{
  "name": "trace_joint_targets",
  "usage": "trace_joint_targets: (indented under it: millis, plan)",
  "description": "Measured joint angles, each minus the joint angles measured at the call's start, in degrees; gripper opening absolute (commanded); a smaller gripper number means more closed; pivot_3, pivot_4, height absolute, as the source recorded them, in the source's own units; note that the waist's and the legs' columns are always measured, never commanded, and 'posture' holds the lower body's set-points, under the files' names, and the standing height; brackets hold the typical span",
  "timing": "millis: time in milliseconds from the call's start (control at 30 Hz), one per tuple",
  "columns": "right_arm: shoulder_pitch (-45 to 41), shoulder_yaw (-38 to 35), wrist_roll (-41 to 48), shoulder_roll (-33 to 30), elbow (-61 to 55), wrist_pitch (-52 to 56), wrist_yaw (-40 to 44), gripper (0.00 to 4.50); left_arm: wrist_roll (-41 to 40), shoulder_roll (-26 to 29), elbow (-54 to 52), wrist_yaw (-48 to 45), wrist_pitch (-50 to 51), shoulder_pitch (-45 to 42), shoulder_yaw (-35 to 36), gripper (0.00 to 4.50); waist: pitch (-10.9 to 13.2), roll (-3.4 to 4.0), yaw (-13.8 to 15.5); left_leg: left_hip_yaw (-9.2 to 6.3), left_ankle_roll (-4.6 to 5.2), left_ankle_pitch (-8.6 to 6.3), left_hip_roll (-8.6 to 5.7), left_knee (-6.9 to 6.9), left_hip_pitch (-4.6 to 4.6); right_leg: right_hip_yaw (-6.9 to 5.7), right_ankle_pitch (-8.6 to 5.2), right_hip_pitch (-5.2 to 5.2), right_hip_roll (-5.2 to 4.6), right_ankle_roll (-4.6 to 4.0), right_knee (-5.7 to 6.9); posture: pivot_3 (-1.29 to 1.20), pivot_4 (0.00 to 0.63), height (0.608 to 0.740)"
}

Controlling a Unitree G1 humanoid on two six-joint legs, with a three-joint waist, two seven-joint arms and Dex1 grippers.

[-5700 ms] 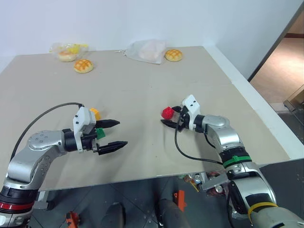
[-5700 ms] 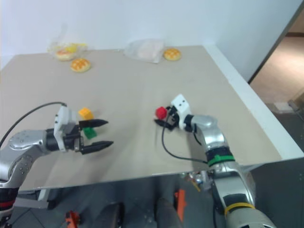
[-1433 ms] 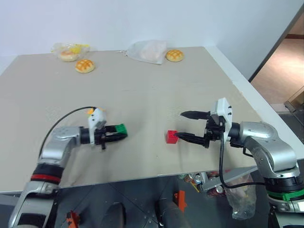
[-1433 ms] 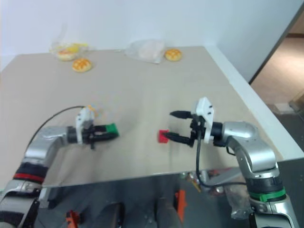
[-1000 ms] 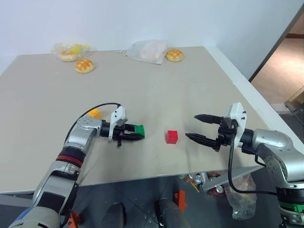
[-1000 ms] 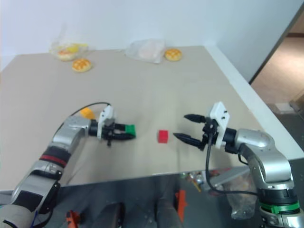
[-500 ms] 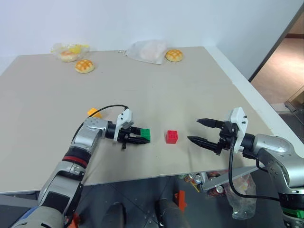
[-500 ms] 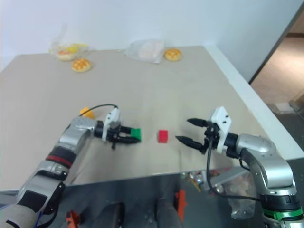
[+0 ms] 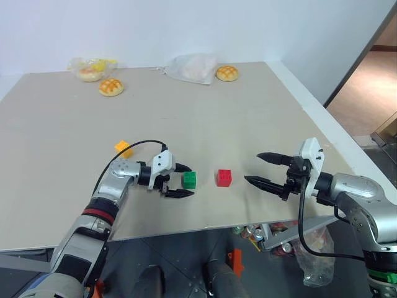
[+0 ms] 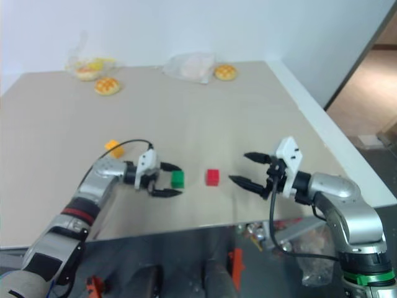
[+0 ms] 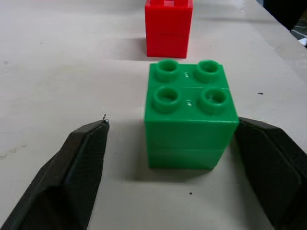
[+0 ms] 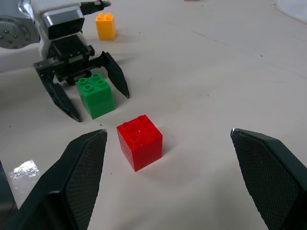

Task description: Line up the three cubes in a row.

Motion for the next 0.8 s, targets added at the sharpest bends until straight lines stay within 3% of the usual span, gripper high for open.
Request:
trace_joint_targets:
  millis: [233,367,500,800]
  plan:
    - [-1.02,0.41,0.0,-0.08,0.93,0.0,0.63,4.31,-3.39,6.03,-12.53,-0.12,6.26,7.84,1.97,4.03,0.0,0.01,-0.38,-0.04,0.02,-0.03,0.1,-0.18,0.01,0.01,0.07,-0.07,0.13,0.1,0.01,0.0,0.15,0.74]
    - [-2.45,0.52,0.06,-0.6,1.21,-0.02,1.6,4.31,-5.1,14.01,-18.69,0.31,9.4,13.89,6.25,4.03,0.01,0.01,-0.6,-0.04,0.04,-0.05,0.15,-0.24,0.0,-0.01,0.02,-0.12,0.16,0.03,0.01,0.0,0.15,0.74]
    - [-2.95,0.55,0.3,-1.12,1.58,-0.03,2.49,4.31,-8.23,22.2,-22.85,2.07,12.82,20.47,15.03,4.03,0.01,0.02,-0.68,-0.04,0.04,-0.06,0.15,-0.25,-0.02,-0.03,-0.14,-0.13,0.1,-0.23,0.0,0.0,0.15,0.74]
    - [-10.37,6.76,-0.92,1.71,1.77,-0.22,2.26,4.31,-23.64,22.7,-37.05,13.54,32.07,28.29,29.82,4.03,0.05,-0.05,-0.12,0.03,0.03,-0.05,0.14,-0.16,-0.02,-0.08,-0.14,-0.12,0.01,-0.19,-0.03,0.0,0.15,0.74]
